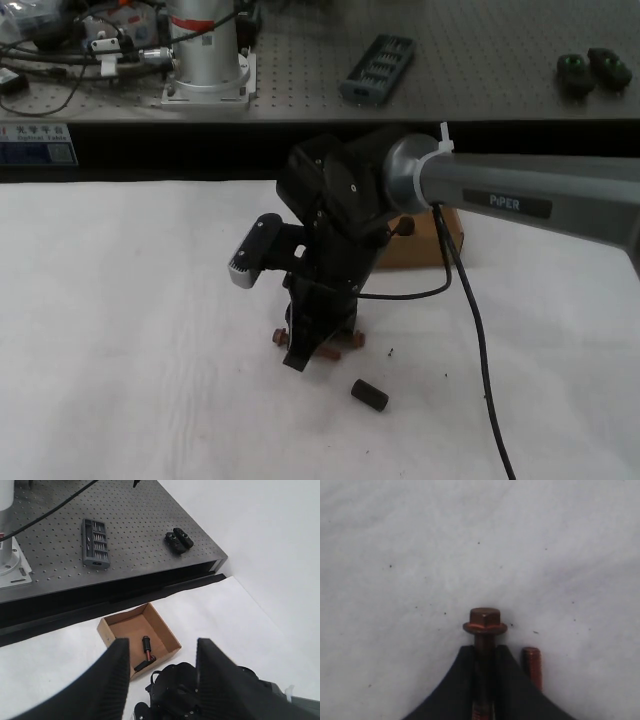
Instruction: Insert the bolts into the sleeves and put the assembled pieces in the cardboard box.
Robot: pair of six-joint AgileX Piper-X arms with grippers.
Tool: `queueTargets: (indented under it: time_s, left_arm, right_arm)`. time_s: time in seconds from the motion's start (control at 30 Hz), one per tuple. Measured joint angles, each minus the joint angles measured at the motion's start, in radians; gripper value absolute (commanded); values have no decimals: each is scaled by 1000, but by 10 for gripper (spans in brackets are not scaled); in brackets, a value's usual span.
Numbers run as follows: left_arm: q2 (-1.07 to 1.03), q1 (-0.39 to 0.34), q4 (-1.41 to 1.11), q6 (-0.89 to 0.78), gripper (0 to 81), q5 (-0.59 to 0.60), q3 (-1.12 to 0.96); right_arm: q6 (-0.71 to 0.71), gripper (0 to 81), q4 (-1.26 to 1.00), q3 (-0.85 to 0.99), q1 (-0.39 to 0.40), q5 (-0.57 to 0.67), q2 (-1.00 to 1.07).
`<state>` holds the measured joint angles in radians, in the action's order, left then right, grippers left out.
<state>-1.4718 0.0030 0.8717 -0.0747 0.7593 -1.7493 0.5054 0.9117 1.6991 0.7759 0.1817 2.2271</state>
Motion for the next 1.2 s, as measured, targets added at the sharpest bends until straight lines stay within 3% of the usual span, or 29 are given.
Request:
queueTargets:
  time_s: [0.27,0.5,0.77,0.93,1.2]
  left_arm:
    - [0,0,26,29,321,0,0]
    - [0,-41,92,128,321,-39,46]
    - [0,-239,96,281,321,-96,281]
    - [0,-397,43,419,321,-211,492]
    - [-34,-547,-94,619,321,-269,611]
  right_arm:
    - [-39,43,74,-3,-18,25,-78]
    - [-107,43,90,-76,-157,208,-336]
    - [-177,43,65,-296,-250,339,-690]
    - [-312,43,-28,-453,-269,388,-910]
    - [-513,43,-224,-699,-268,395,-1210]
